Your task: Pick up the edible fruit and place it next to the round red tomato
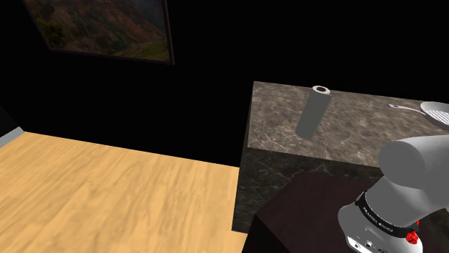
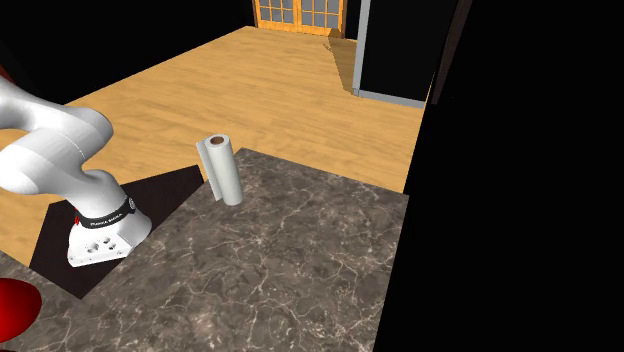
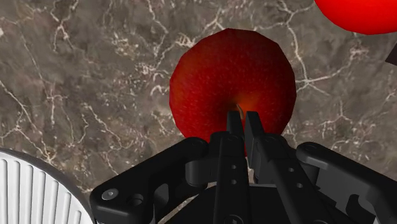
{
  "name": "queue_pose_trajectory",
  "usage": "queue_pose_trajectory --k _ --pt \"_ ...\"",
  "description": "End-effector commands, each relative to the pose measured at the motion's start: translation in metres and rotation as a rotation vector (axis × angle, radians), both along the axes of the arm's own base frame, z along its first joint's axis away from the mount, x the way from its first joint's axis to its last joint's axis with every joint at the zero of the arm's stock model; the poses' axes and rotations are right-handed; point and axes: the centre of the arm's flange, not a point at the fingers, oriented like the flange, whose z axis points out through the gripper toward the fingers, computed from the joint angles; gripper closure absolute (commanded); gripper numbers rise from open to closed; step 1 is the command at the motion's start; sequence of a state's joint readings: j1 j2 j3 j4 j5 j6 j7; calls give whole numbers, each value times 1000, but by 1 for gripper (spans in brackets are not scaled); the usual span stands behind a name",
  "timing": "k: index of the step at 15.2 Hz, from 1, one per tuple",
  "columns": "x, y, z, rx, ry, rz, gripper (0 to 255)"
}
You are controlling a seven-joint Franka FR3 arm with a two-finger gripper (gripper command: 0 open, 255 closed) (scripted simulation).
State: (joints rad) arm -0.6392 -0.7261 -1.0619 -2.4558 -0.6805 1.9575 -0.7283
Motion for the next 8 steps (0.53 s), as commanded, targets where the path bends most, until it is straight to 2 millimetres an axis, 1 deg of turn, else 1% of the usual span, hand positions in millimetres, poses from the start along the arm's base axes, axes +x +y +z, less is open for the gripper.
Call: queue_pose_trajectory --k 1,2,7,8 --pt "0 0 0 0 0 0 255" --pt "0 0 0 0 0 0 0" --pt "0 0 0 0 0 0 0" --pt "0 0 13 0 0 0 0"
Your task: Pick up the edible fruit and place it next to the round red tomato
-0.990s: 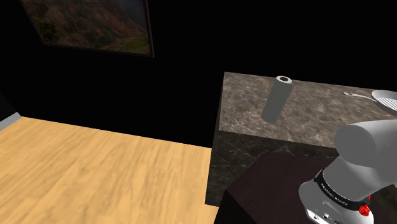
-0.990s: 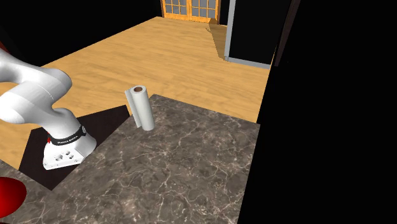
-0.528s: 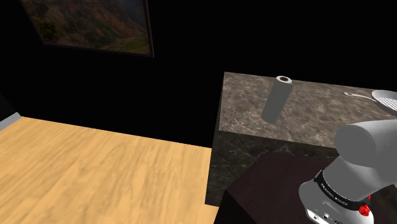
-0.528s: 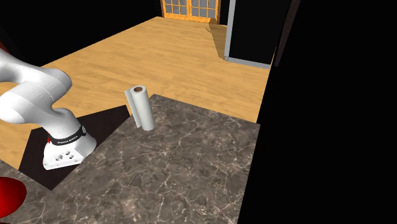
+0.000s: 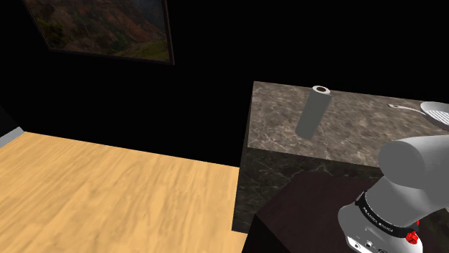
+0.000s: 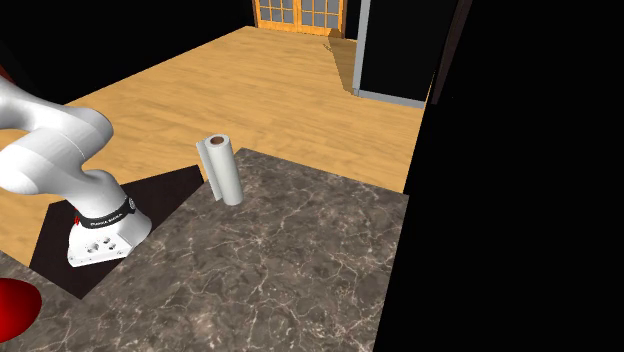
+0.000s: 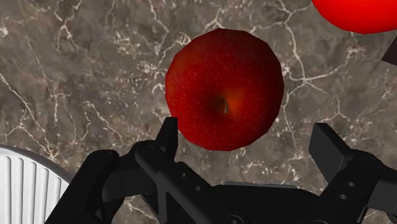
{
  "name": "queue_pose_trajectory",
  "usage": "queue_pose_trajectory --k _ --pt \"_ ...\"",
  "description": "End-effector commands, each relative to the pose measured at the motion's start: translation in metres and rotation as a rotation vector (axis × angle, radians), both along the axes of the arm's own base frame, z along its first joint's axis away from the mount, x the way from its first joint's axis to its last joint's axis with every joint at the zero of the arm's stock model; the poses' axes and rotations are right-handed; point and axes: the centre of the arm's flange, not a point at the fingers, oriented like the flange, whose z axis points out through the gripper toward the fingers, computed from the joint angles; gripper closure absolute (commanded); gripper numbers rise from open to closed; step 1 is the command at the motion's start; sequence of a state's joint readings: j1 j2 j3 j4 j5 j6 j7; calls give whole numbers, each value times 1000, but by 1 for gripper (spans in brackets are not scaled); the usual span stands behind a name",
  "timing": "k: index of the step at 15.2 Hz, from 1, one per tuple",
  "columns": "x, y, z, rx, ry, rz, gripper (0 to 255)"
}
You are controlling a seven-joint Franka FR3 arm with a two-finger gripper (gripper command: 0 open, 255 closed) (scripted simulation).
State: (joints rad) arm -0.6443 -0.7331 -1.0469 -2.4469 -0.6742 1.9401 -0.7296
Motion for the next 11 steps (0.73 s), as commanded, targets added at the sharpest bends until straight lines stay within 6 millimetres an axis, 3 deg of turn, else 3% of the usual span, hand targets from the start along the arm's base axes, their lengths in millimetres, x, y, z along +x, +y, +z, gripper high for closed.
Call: queue_pose_trajectory --k 1,3,11 --pt "0 0 20 1 0 0 0" --pt "0 0 43 1 0 0 0" --pt "0 0 43 1 0 0 0"
